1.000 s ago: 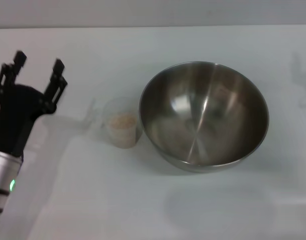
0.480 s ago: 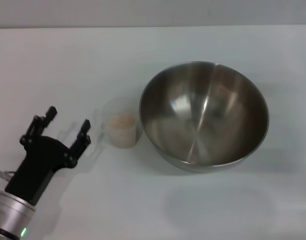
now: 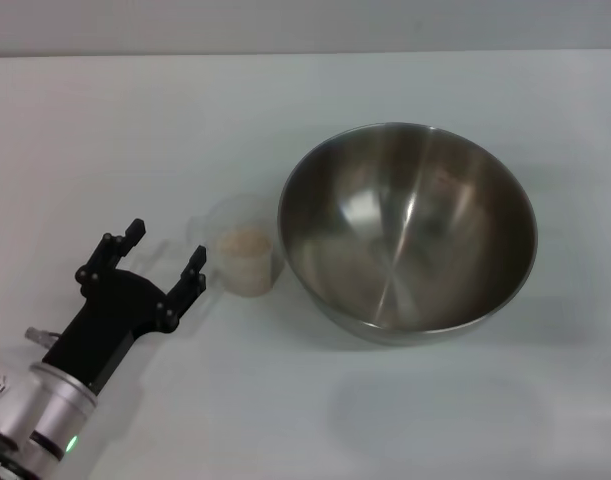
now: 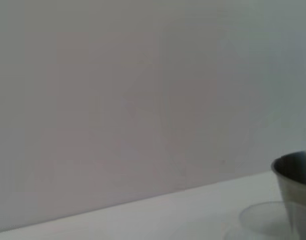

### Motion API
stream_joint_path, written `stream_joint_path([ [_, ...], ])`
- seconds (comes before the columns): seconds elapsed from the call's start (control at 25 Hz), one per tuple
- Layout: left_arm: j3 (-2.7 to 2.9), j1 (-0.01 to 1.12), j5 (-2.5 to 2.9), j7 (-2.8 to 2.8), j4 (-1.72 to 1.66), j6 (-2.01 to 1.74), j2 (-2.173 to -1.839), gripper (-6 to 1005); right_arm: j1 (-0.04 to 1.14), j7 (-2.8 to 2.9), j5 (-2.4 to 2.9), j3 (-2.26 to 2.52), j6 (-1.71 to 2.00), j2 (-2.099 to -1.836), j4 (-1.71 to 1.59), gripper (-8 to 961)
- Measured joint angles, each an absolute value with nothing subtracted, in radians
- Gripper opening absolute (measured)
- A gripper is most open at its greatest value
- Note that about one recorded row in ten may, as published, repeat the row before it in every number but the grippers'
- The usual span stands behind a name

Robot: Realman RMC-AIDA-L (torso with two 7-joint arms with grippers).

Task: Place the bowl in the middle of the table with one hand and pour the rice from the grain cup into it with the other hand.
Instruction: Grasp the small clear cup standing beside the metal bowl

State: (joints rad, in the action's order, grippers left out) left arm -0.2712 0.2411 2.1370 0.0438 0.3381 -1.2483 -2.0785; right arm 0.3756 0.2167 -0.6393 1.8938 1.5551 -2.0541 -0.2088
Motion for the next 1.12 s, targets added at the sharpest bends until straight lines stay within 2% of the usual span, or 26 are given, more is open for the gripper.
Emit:
stream_joint_path([
  [1.12, -0.404, 0.306, 2.136, 0.043, 0.333, -1.139, -2.078, 770, 0.378, 0.225, -0.637, 1.898, 1.567, -2.057, -0.21, 491],
])
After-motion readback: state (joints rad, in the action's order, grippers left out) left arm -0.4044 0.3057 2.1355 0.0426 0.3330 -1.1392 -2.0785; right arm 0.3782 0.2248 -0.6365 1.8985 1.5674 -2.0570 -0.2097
